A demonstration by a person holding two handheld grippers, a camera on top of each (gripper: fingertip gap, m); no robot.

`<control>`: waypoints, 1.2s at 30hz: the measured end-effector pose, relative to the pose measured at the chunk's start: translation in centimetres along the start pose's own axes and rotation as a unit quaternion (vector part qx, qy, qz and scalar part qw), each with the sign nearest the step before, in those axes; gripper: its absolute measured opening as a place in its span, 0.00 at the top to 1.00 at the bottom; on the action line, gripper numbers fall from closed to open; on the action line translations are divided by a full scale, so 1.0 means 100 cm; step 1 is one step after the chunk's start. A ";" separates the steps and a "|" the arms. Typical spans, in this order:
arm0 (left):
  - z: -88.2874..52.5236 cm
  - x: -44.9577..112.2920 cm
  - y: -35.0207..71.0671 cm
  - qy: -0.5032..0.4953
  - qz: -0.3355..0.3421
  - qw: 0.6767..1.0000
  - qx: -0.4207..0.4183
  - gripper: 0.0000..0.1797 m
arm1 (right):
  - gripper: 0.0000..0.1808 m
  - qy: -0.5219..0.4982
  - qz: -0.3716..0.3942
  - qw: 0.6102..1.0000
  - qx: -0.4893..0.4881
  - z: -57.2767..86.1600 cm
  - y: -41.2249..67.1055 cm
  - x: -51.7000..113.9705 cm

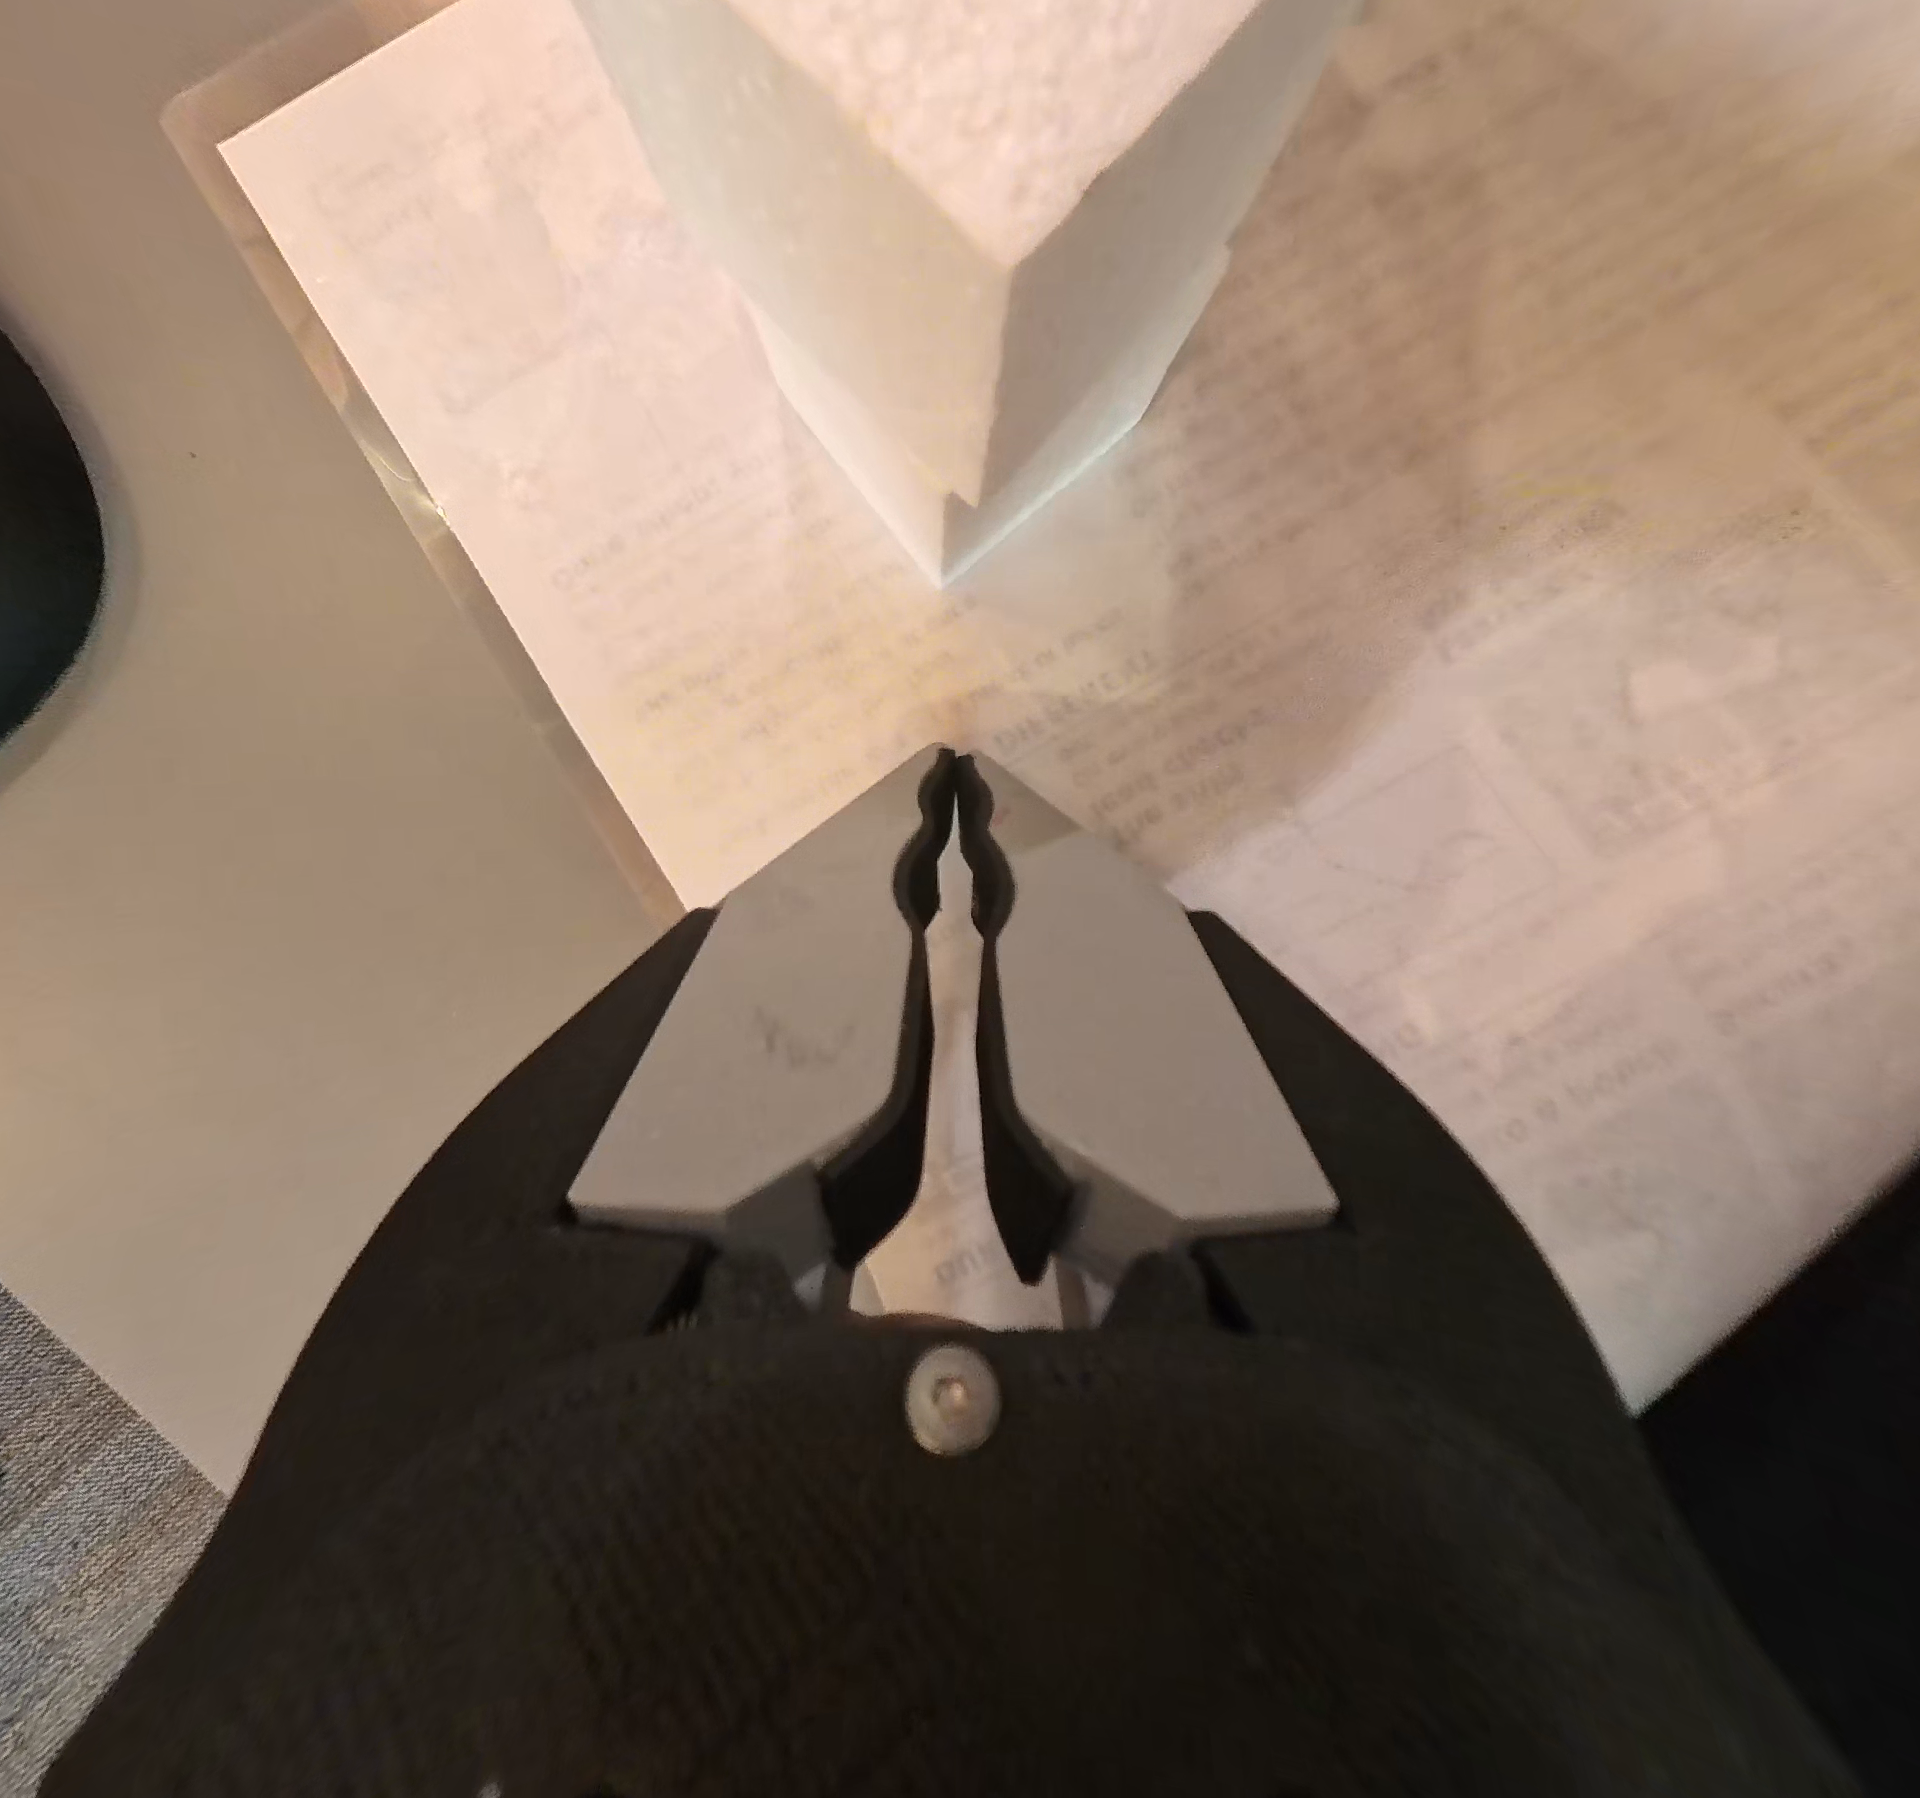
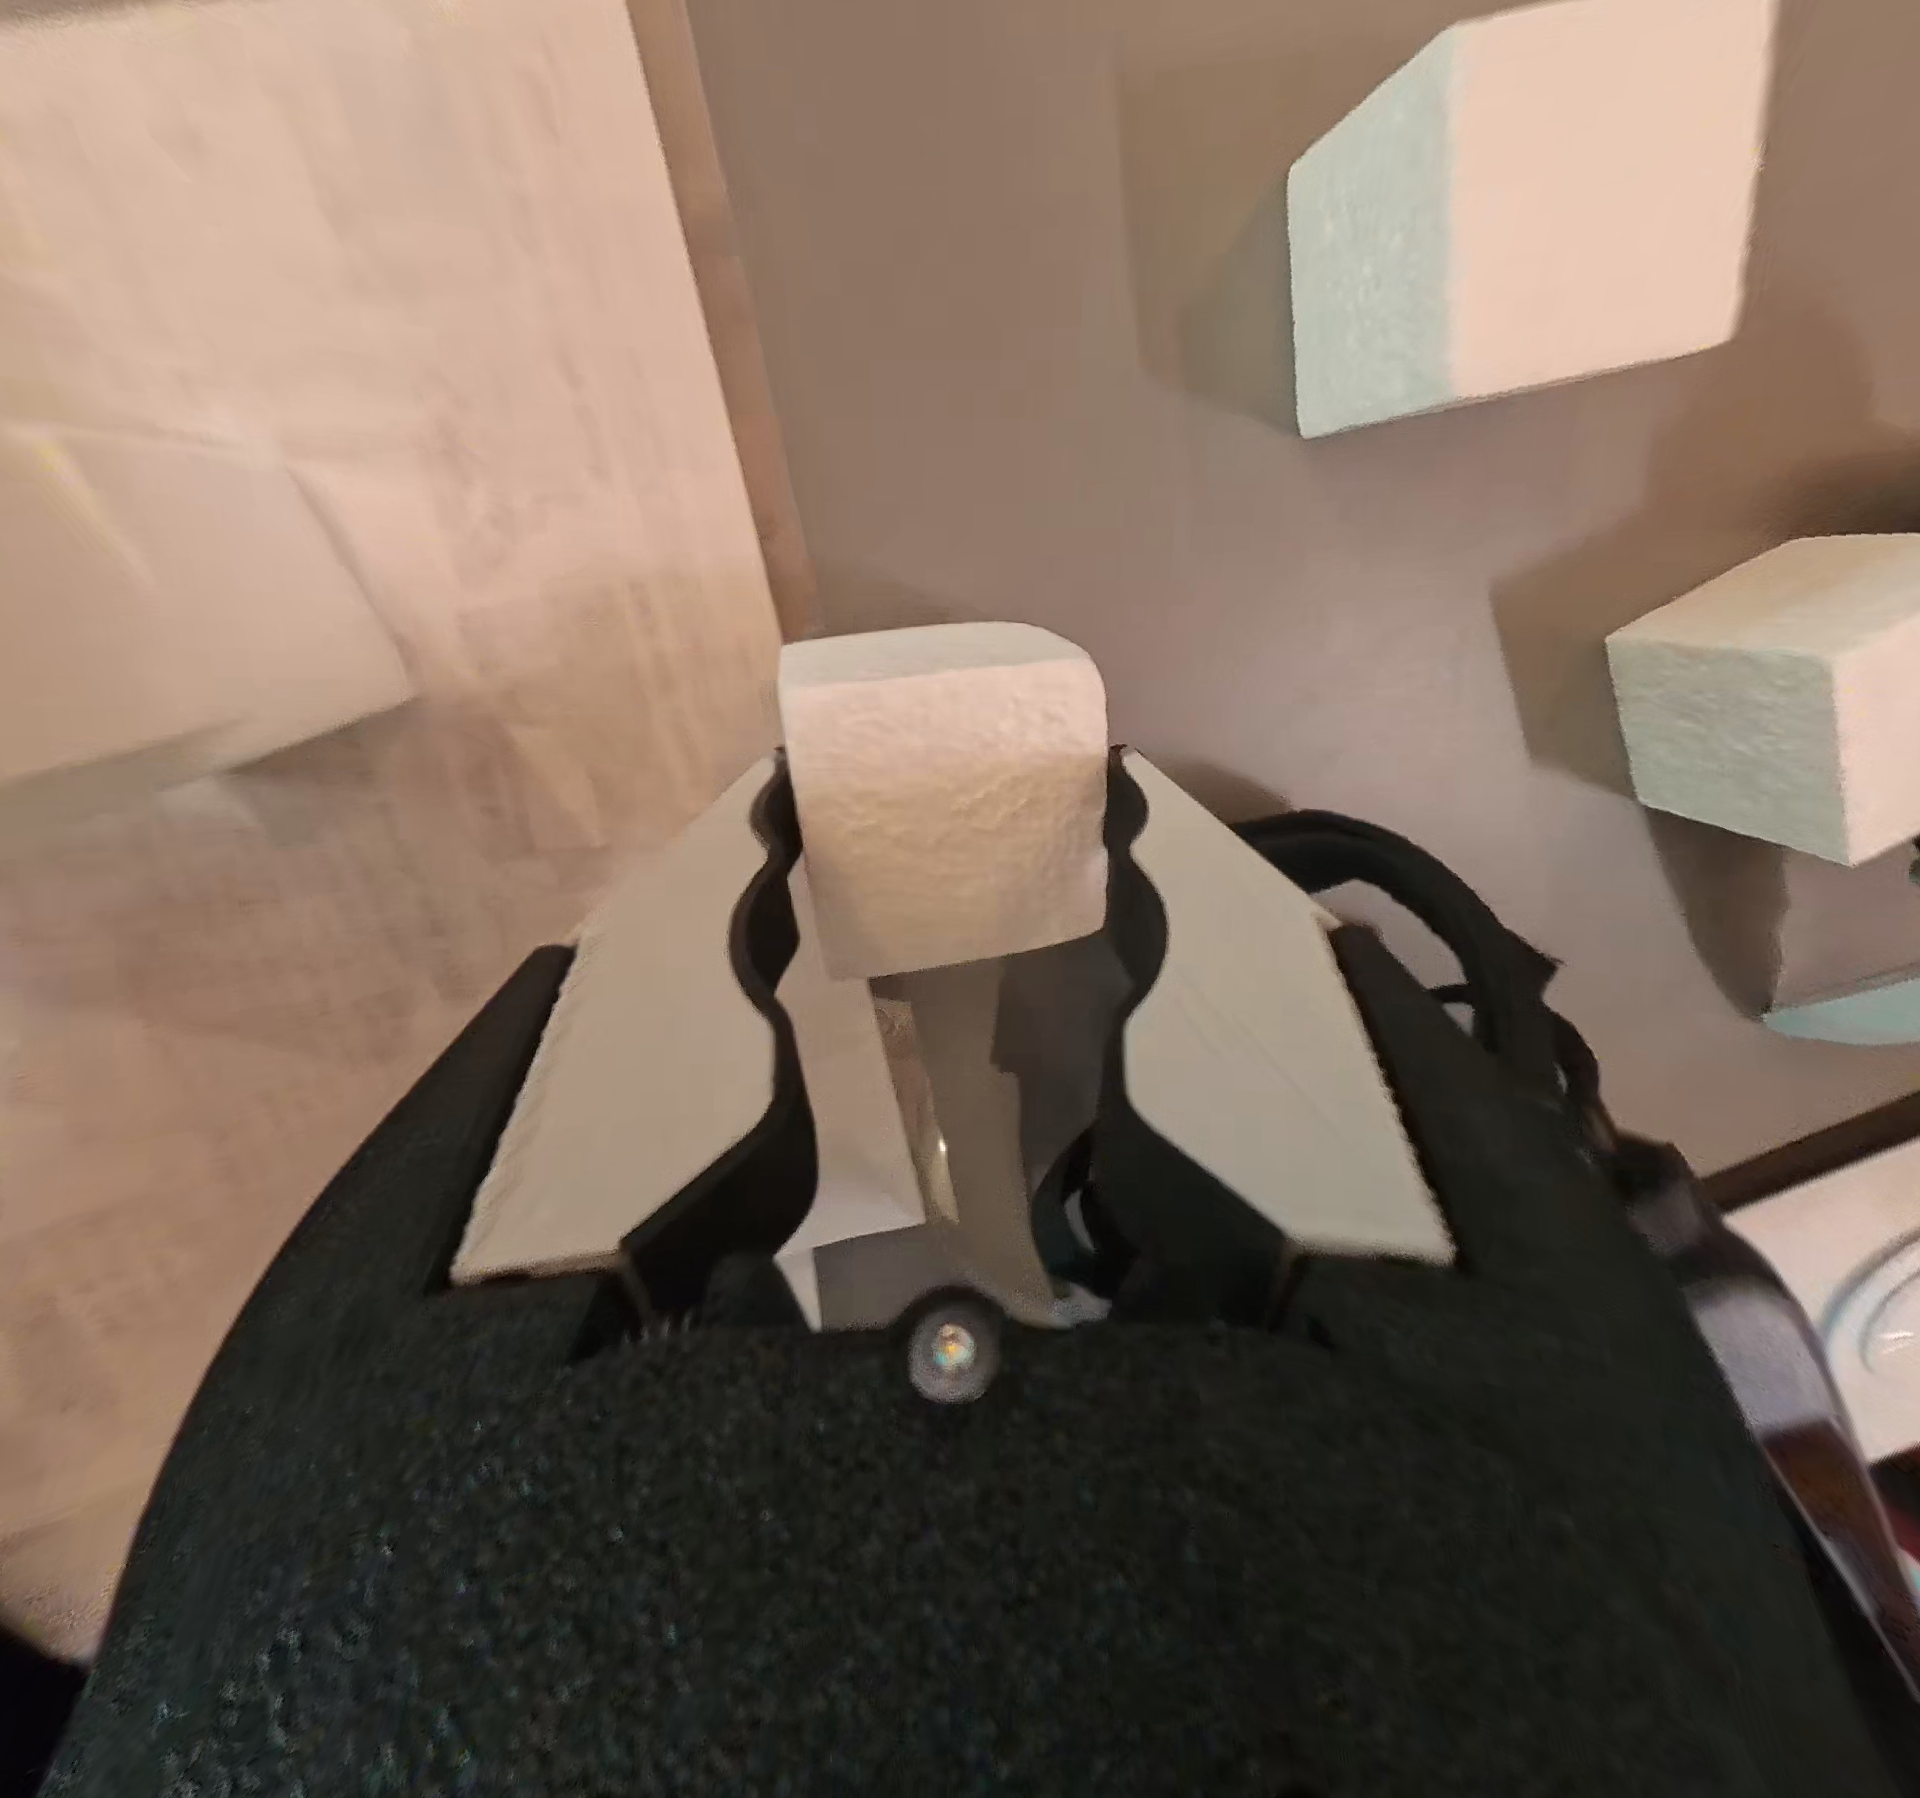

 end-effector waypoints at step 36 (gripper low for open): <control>-0.001 0.000 0.001 -0.018 0.027 0.999 -0.029 1.00 | 0.65 0.142 0.181 0.973 -0.024 -0.030 0.089 -0.120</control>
Point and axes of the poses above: each gripper's, where its closed fingertips meet, x out along the fingers, y out of its top, z = x × y across the jaws, the point moved 2 cm from there along -x, back along the fingers, and after that the axes turned 3 degrees about y, right-handed, at the moved point
